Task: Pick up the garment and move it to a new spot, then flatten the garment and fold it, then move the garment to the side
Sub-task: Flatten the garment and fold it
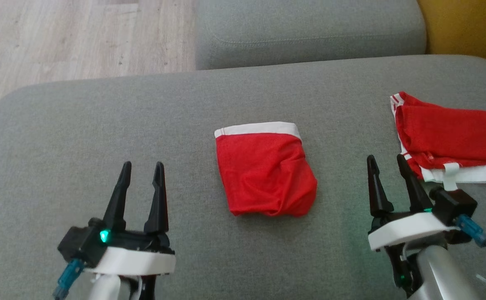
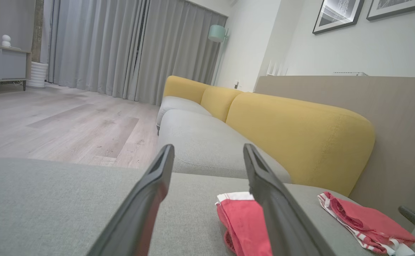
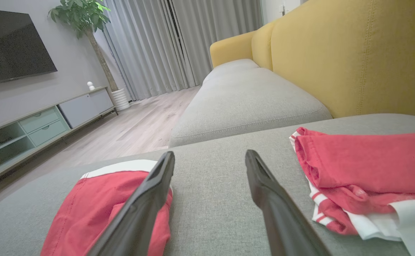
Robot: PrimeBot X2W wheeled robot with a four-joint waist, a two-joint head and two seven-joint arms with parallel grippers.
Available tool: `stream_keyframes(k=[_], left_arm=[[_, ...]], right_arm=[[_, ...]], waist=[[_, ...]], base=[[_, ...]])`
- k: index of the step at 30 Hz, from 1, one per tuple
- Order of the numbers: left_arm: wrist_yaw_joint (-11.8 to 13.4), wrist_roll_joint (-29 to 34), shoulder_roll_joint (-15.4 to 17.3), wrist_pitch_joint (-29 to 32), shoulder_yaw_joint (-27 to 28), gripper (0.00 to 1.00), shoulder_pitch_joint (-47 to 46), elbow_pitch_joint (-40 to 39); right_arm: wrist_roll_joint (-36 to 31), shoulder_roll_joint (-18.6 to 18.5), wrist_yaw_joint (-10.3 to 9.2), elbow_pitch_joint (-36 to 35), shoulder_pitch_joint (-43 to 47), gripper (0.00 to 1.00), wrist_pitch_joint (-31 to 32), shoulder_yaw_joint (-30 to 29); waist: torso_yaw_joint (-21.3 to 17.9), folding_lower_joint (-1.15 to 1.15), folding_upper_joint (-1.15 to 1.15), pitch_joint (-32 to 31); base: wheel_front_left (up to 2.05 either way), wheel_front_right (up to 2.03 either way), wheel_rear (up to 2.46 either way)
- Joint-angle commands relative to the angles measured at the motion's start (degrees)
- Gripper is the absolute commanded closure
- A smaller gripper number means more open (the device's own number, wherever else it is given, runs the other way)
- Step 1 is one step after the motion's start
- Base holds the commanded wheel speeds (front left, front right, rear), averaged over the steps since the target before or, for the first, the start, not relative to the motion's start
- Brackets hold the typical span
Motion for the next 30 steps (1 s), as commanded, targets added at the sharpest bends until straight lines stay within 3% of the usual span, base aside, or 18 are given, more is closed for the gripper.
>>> stream_keyframes(k=[1,5,6,7,15,20,25,30], left_arm=[[-0.3,0.0,0.0,-0.3,2.1,0.0,-0.9,-1.7],[-0.3,-0.6,0.0,-0.3,1.1,0.0,-1.4,-1.9],[-0.3,-0.7,0.0,-0.3,0.6,0.0,-1.7,-1.9],[-0.3,-0.8,0.0,-0.3,0.1,0.0,-2.2,-2.0],[-0.3,-1.0,0.0,-0.3,-2.8,0.0,-5.6,-1.7],[-0.3,-1.1,0.0,-0.3,-4.3,0.0,-7.3,-1.1],[-0.3,-1.4,0.0,-0.3,-5.1,0.0,-8.9,-0.8],[-0.3,-1.6,0.0,-0.3,-5.3,0.0,-9.1,-0.7]], right_arm=[[-1.0,0.6,-0.04,-3.1,-2.0,0.0,-0.6,0.8],[-2.7,1.0,-0.04,-5.7,-0.7,0.04,0.0,0.2],[-3.0,1.1,-0.04,-6.3,-0.9,0.58,0.4,0.4],[-3.4,1.1,-0.04,-6.8,-1.4,1.0,0.8,0.7],[-5.4,1.2,-0.04,-4.0,-9.7,1.0,3.8,6.1],[-4.9,1.2,-0.04,5.5,-15.9,1.0,4.6,7.8],[-6.2,1.2,-0.04,19.5,-22.0,1.0,5.5,8.1],[-4.1,1.2,-0.04,26.6,-24.4,1.0,5.6,9.2]], waist=[[-0.2,0.0,0.0,0.3],[0.3,0.0,0.0,1.8],[0.6,0.0,0.0,2.5],[0.9,0.0,0.0,3.2],[5.2,0.0,0.0,8.8],[8.3,0.0,0.0,11.4],[11.2,0.0,0.0,13.2],[12.1,0.0,0.0,13.6]], base=[[0.0,0.0,0.0],[0.0,0.0,0.0],[0.0,0.0,0.0],[0.0,0.0,0.0],[0.0,0.0,0.0],[0.0,0.0,0.0],[0.0,0.0,0.0],[0.0,0.0,0.0]])
